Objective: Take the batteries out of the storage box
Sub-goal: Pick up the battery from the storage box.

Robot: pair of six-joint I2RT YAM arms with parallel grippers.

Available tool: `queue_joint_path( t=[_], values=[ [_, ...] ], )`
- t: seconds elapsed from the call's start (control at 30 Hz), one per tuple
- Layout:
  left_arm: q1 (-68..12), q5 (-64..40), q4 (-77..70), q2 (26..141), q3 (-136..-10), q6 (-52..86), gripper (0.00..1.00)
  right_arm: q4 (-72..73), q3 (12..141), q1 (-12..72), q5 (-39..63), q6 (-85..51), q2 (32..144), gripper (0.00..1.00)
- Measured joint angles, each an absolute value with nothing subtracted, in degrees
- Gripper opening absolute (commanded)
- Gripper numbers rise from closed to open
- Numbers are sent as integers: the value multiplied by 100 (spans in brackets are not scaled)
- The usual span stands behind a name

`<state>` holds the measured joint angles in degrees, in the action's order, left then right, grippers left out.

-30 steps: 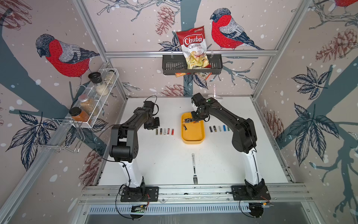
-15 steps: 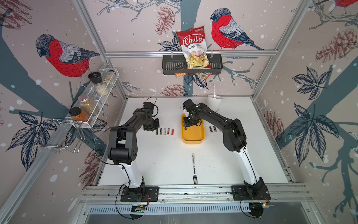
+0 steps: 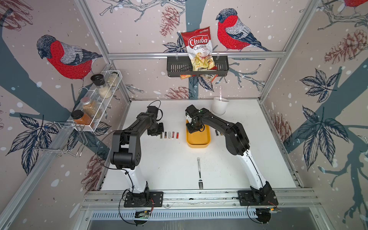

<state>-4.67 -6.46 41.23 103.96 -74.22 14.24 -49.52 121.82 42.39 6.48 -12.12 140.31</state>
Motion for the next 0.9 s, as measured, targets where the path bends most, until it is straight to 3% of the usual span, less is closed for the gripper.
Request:
queue_joint_path(
  t=[0.43, 0.9],
  values=[
    [-473, -666, 4097, 10383, -7349, 1426, 27, -4952, 12195, 4237, 589, -1208, 14062, 21],
    [-532, -727, 4097, 10377, -7352, 1466, 27, -5076, 12033, 4121, 486, -1197, 13552, 20]
  ],
)
